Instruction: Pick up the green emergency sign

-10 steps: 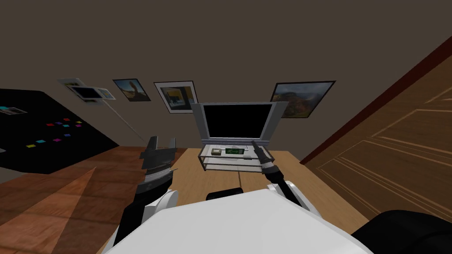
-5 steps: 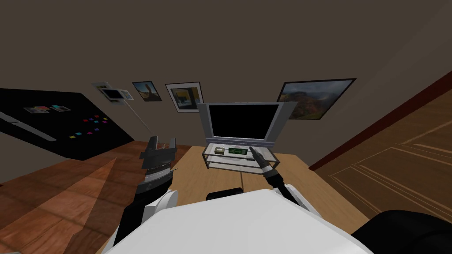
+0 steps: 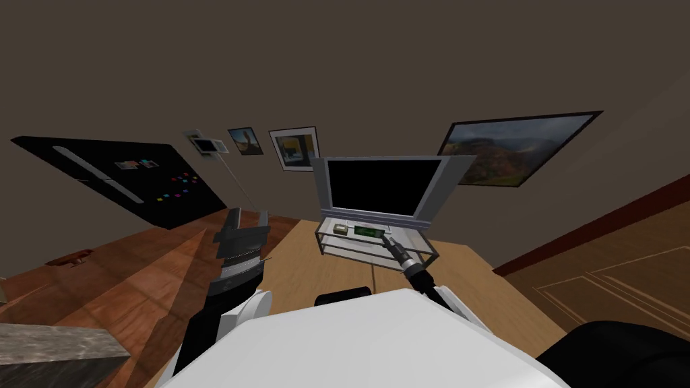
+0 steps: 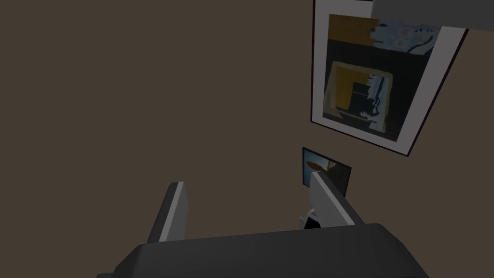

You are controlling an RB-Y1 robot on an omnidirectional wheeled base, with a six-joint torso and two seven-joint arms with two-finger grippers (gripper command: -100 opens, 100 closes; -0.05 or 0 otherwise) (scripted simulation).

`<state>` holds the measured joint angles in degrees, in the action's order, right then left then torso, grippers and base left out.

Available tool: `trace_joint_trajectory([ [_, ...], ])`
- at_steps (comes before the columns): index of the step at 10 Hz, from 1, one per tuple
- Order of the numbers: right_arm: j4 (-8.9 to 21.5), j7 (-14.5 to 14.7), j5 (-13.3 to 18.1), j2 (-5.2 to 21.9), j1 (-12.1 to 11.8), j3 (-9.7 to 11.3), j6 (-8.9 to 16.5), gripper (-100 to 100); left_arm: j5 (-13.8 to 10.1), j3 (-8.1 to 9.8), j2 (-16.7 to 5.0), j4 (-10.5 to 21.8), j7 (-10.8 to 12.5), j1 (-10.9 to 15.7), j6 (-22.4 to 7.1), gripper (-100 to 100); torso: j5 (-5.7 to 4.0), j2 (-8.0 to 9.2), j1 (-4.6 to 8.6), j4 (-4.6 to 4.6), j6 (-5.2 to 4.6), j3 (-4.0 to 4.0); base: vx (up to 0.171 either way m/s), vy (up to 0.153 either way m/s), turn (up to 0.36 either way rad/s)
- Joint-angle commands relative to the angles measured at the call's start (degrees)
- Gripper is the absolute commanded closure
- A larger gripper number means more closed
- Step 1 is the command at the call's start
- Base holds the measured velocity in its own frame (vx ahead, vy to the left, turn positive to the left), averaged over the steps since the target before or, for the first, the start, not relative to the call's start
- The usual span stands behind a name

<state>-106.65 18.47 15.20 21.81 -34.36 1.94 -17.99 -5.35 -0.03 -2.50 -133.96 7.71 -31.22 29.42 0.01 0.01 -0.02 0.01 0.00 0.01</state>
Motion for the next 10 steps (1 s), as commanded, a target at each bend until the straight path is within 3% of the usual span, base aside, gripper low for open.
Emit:
trace_joint_trajectory([
  [1,2.1,0.6,1.0,0.3,0.1,0.3,0.5,-100,0.0,0.0,0.0,0.0,0.0,0.0,0.0,0,0.0,0.0,0.0,0.0,0.0,0.0,0.001,0.017,0.112],
  [3,6.4,2.4,4.6,2.2,0.0,1.6,3.3,-100,0.0,0.0,0.0,0.0,0.0,0.0,0.0,0,0.0,-0.02,0.01,-0.01,0.0,-0.01,0.008,0.029,0.31],
  [5,10.7,3.2,6.7,3.1,0.0,2.3,4.6,-100,0.0,0.01,0.0,0.0,0.0,0.0,0.0,0,0.0,-0.06,0.0,-0.01,-0.04,-0.04,0.016,0.021,0.164],
  [6,11.1,3.2,6.7,3.1,0.0,2.3,4.6,-100,0.0,0.0,0.0,0.0,0.0,0.0,0.0,0,0.01,-0.06,-0.01,-0.01,-0.01,-0.04,0.013,0.013,0.13],
  [10,19.8,5.8,12.7,5.8,0.3,4.4,8.3,-100,0.0,0.01,0.0,0.0,0.0,0.0,0.0,0,0.0,-0.12,0.04,-0.03,-0.06,-0.07,0.03,0.016,0.252],
])
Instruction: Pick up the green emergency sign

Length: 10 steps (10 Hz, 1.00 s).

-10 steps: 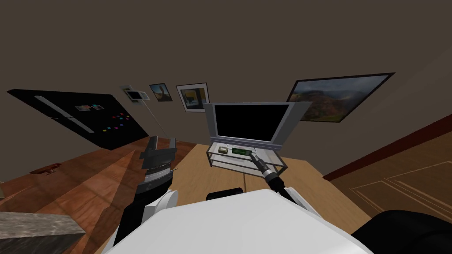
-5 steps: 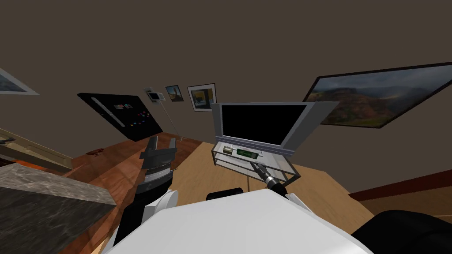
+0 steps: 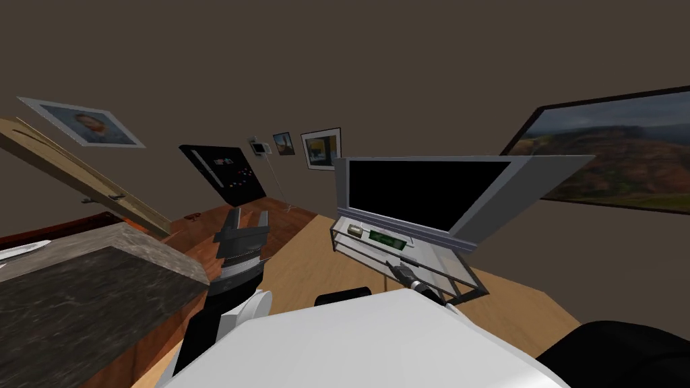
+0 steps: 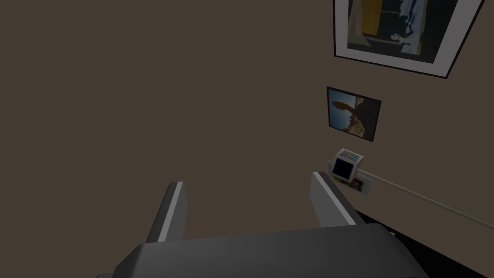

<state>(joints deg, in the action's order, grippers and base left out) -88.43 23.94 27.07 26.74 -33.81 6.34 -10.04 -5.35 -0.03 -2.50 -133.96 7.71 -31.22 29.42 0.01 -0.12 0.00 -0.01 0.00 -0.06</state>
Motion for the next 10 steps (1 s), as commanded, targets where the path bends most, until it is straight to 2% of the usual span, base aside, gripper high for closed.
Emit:
trace_joint_trajectory([
  [1,2.1,0.3,0.9,0.8,-0.2,0.0,0.4,-100,0.0,0.0,0.0,0.0,0.0,0.0,0.0,0,0.0,0.0,0.0,0.0,0.0,0.0,0.03,0.003,0.113],
  [2,4.3,1.1,2.9,1.8,0.0,0.7,1.5,-100,0.0,0.01,0.0,0.0,0.0,0.0,0.0,0,0.0,0.02,0.04,0.0,-0.06,0.01,0.045,0.001,0.231],
  [3,5.2,1.1,2.9,1.8,0.0,0.7,1.5,-100,0.0,0.0,0.0,0.0,0.0,0.0,0.0,0,-0.01,-0.03,0.05,-0.01,-0.01,-0.01,0.04,-0.005,0.142],
  [4,8.2,1.9,4.9,2.8,0.3,1.3,2.7,-100,0.0,0.01,0.0,0.0,0.0,0.0,0.0,0,-0.01,-0.01,0.07,-0.01,-0.06,-0.01,0.047,-0.004,0.199],
  [5,9.9,2.7,6.8,3.8,0.7,1.8,3.8,-100,0.0,0.0,0.0,0.0,0.0,0.0,0.0,0,-0.01,-0.04,0.08,-0.01,-0.02,-0.02,0.074,-0.007,0.434],
  [6,11.3,2.7,6.9,3.8,0.7,1.8,3.8,-100,0.0,0.0,0.0,0.0,0.0,0.0,0.0,0,-0.01,-0.14,0.11,-0.02,0.02,-0.07,0.065,-0.019,0.15],
  [7,13.1,3.4,8.9,4.8,1.1,2.3,4.8,-100,0.0,0.01,0.0,0.0,0.0,0.0,0.0,0,-0.02,-0.11,0.1,-0.03,-0.07,-0.07,0.061,-0.017,0.202],
  [8,14.2,3.4,8.9,4.8,1.1,2.3,4.8,-100,0.0,0.01,0.0,0.0,0.0,0.0,0.0,0,-0.01,-0.11,0.11,-0.03,-0.03,-0.06,0.047,-0.015,0.113],
  [10,19.4,4.8,12.7,7.0,2.0,3.1,6.7,-100,0.0,0.01,0.0,0.0,0.0,0.0,0.0,0,-0.01,-0.08,0.09,-0.02,-0.02,-0.05,0.063,-0.019,0.298],
])
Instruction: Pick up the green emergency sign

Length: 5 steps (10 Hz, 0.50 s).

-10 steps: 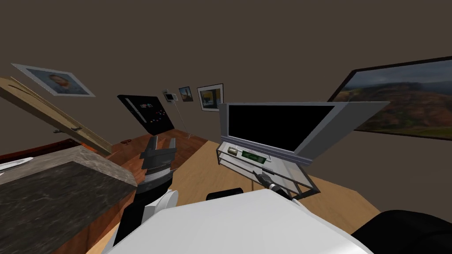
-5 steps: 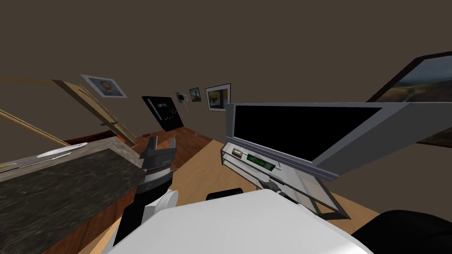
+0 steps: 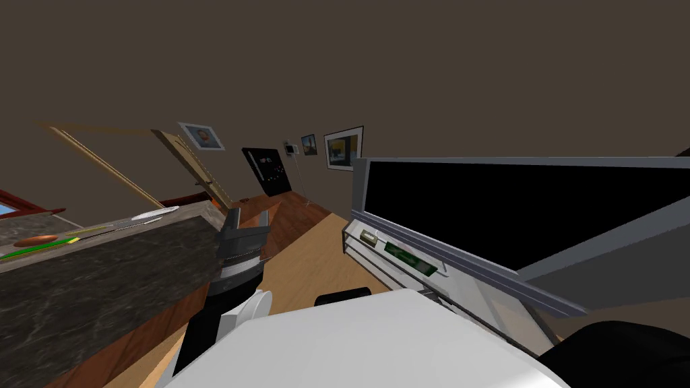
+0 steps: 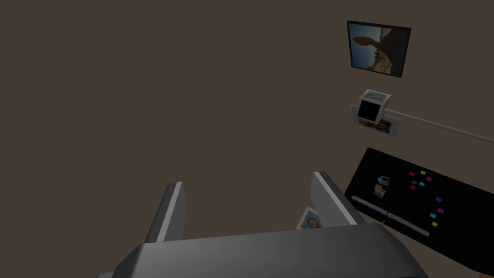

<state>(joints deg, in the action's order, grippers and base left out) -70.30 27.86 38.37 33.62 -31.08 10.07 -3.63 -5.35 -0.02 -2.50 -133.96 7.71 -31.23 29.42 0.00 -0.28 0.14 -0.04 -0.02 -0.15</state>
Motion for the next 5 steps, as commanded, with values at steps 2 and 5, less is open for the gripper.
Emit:
trace_joint_trajectory([
  [2,3.2,1.5,3.3,1.2,-0.2,-0.2,1.1,-100,0.0,0.01,0.0,0.0,0.0,0.0,0.0,0,0.0,0.01,-0.03,-0.01,-0.07,-0.01,0.074,-0.024,0.178],
  [5,6.9,2.1,5.0,2.3,0.3,0.1,1.9,-100,0.0,0.01,0.0,0.0,0.0,0.0,0.0,0,-0.02,0.01,0.02,-0.01,-0.07,-0.01,0.057,-0.035,0.135],
])
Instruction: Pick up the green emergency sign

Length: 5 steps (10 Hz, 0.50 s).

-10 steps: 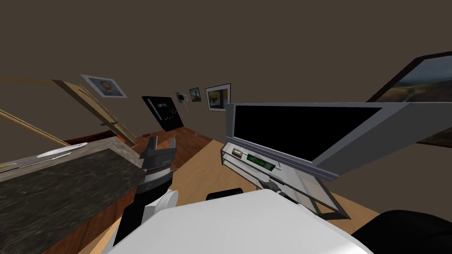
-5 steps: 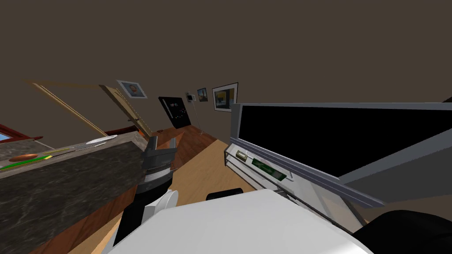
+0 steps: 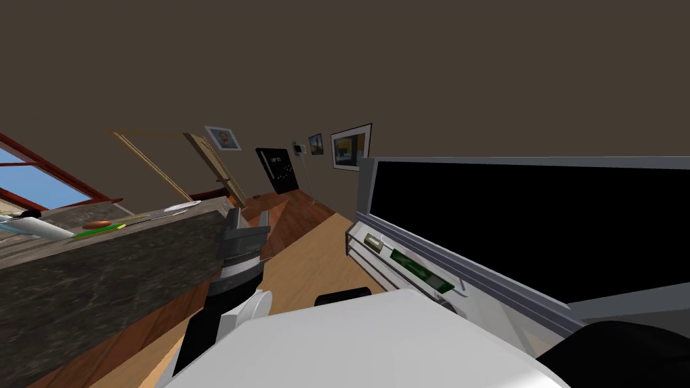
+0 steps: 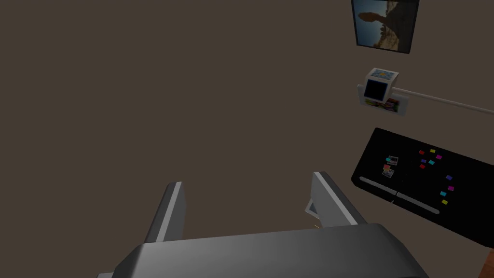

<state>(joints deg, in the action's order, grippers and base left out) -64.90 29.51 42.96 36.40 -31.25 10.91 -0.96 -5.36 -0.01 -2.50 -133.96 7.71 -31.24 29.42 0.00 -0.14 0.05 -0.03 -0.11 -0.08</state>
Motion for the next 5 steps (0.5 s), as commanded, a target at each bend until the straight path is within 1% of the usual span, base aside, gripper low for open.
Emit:
trace_joint_trajectory([
  [1,2.9,1.0,2.1,0.5,1.0,-0.3,-0.1,-100,0.0,0.0,0.0,0.0,0.0,0.0,0.0,0,0.0,0.0,0.0,0.0,0.0,0.0,0.025,-0.01,0.239],
  [2,3.9,1.0,2.1,0.5,1.0,-0.3,-0.1,-100,0.0,-0.01,0.0,0.0,0.0,0.0,0.0,0,0.01,0.01,-0.01,0.02,0.08,0.01,0.03,-0.021,0.111],
  [3,4.0,1.0,2.1,0.5,1.0,-0.3,-0.1,-100,0.0,0.0,0.0,0.0,0.0,0.0,0.0,0,0.0,0.01,0.01,0.01,0.01,0.01,0.016,-0.009,-0.049],
  [4,6.1,1.5,3.7,1.5,1.5,0.1,0.4,-100,0.0,0.0,0.0,0.0,0.0,0.0,0.0,0,0.01,0.06,-0.04,0.01,-0.01,0.04,0.031,-0.012,0.177],
  [5,6.3,1.5,3.7,1.5,1.5,0.1,0.4,-100,0.0,-0.01,0.0,0.0,0.0,0.0,0.0,0,0.02,0.02,-0.02,0.02,0.05,0.02,0.037,-0.023,0.118],
])
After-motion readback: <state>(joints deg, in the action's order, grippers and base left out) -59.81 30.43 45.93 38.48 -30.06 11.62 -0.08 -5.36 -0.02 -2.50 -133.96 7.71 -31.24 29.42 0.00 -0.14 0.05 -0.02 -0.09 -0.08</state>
